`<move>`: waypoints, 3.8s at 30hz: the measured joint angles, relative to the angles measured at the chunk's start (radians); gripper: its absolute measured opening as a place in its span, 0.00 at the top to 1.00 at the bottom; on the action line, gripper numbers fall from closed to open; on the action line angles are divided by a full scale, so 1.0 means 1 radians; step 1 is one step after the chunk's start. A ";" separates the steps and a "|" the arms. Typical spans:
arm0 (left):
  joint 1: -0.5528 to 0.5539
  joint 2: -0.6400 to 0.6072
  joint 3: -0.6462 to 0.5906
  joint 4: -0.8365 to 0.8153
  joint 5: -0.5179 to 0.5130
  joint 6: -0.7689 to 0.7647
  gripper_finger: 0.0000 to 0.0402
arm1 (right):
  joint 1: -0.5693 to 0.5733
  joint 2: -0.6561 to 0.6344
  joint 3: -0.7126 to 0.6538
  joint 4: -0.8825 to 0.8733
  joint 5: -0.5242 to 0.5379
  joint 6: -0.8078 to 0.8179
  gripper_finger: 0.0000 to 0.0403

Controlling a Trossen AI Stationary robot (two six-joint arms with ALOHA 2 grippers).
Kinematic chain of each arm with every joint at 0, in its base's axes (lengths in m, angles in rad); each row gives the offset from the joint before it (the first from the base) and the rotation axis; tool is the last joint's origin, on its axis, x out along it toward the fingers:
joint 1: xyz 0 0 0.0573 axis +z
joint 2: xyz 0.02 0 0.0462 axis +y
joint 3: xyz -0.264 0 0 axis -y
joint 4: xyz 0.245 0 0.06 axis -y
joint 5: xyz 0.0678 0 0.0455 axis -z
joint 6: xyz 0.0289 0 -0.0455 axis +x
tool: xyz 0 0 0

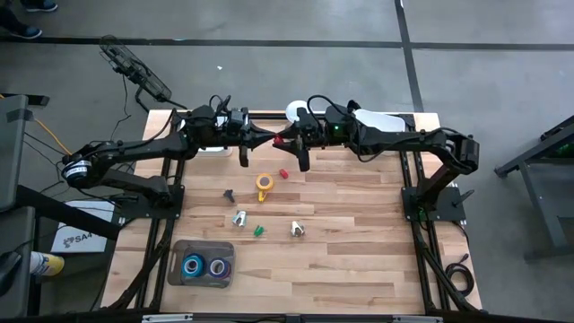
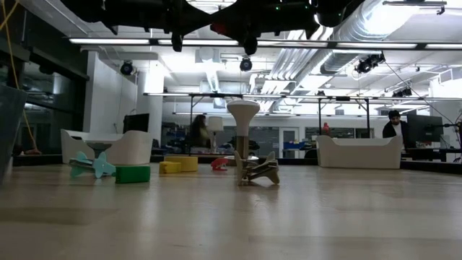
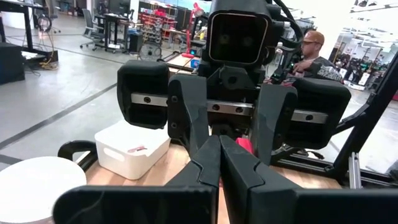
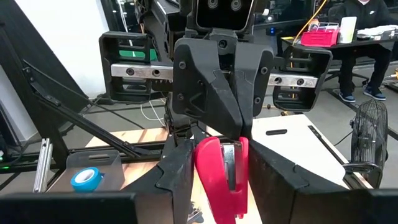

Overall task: Pick and place Stapler, Stapler remover, tape
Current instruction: Put the right red stapler into the left white bin

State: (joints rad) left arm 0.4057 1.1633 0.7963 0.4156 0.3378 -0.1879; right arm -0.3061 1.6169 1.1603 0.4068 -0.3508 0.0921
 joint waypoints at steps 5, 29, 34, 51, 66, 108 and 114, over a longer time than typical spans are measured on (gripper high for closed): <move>0.000 0.000 0.000 0.000 0.000 0.000 1.00 | 0.000 0.000 0.000 0.000 0.000 0.000 0.67; 0.000 0.000 -0.001 -0.001 -0.008 0.000 1.00 | 0.000 -0.001 0.000 -0.049 0.004 -0.003 0.67; 0.000 0.000 -0.002 0.004 -0.008 0.000 1.00 | -0.001 -0.001 0.000 -0.076 0.005 -0.003 0.67; 0.000 0.000 -0.002 -0.017 -0.009 0.009 1.00 | -0.001 -0.001 0.000 -0.344 0.053 0.030 0.67; 0.000 -0.003 0.000 -0.093 -0.013 0.011 1.00 | 0.000 -0.001 0.000 -0.721 0.110 0.082 0.67; 0.000 -0.004 0.000 -0.277 0.130 0.111 0.51 | 0.664 -0.001 -0.150 -1.150 0.061 1.302 0.39; 0.000 -0.004 0.000 -0.278 0.173 0.129 0.51 | 0.722 -0.001 -0.183 -1.074 0.135 1.370 0.39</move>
State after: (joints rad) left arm 0.4053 1.1595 0.7963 0.1375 0.5108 -0.0587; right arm 0.4159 1.6157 0.9776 -0.6672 -0.2153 1.4618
